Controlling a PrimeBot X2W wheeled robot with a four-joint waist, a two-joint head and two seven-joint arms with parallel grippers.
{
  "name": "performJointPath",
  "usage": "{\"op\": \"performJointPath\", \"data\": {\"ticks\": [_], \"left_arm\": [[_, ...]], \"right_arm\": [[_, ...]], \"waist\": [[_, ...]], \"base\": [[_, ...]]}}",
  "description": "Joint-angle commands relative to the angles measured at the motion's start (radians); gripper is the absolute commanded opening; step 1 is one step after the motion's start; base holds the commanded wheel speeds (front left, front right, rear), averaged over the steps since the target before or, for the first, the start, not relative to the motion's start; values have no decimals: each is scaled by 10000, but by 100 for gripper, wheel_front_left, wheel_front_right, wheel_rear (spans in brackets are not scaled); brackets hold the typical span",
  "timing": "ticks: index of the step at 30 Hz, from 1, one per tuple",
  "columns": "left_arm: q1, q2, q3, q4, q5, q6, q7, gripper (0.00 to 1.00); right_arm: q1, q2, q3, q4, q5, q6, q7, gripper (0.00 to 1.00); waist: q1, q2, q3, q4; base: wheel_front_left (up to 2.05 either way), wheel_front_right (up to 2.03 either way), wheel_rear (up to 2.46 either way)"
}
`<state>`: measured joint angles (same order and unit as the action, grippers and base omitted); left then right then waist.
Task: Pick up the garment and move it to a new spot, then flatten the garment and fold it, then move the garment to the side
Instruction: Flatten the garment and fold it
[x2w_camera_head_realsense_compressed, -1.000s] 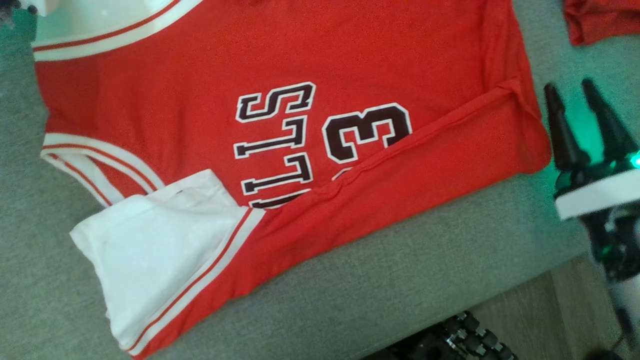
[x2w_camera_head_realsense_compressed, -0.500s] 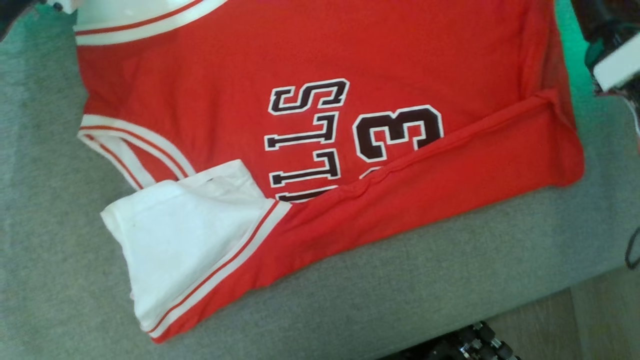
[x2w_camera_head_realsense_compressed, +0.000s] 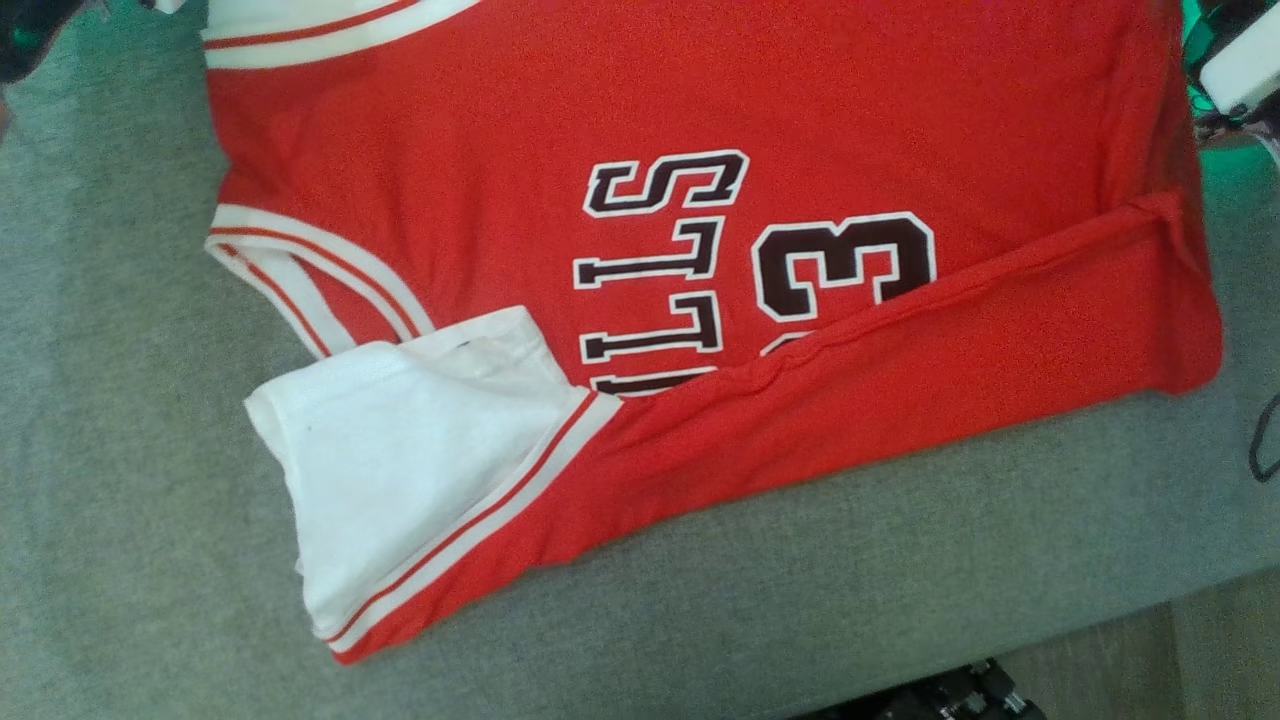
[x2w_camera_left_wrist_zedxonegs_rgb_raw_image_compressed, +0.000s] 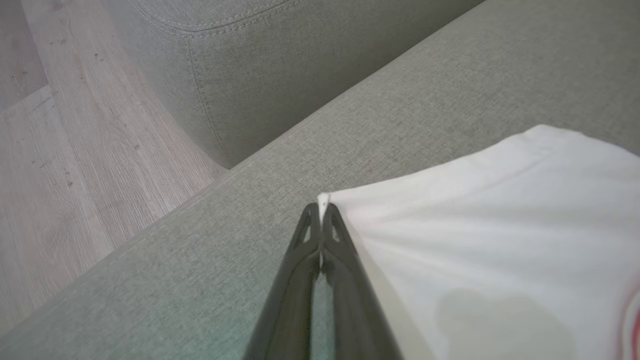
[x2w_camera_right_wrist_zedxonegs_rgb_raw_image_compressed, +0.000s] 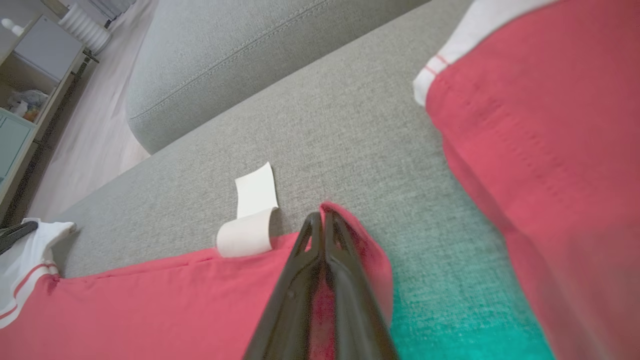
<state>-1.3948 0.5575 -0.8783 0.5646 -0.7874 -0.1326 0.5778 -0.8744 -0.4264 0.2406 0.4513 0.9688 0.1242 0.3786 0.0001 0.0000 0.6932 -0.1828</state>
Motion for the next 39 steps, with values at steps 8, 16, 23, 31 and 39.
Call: {"op": "performJointPath", "data": {"ticks": [8, 16, 23, 31, 39], "left_arm": [[-753, 387, 65, -62, -117, 19, -1130, 0], [-1069, 235, -86, 152, -102, 19, -2742, 0], [-1309, 149, -261, 287, -184, 19, -3967, 0], [-788, 567, -485, -946, -868, 19, -5147, 0], [1228, 1766, -752, -3412, -1420, 202, -5718, 0]], "right_arm": [[-263, -608, -93, -85, -180, 65, -407, 0], [-271, -1149, -320, -478, 157, 65, -1027, 0], [-178, -1589, -372, -1012, 405, 65, -1460, 0], [670, -2281, -486, -1790, 862, 65, -1621, 0], [2384, -3097, -684, -2593, 1012, 65, -1817, 0]], "waist": [[-1, 0, -27, 322], [-1, 0, -186, 640], [-1, 0, -331, 911], [-1, 0, -650, 1342], [-1, 0, -1129, 1918]], "base": [[0, 0, 0], [0, 0, 0], [0, 0, 0], [0, 0, 0], [0, 0, 0]]}}
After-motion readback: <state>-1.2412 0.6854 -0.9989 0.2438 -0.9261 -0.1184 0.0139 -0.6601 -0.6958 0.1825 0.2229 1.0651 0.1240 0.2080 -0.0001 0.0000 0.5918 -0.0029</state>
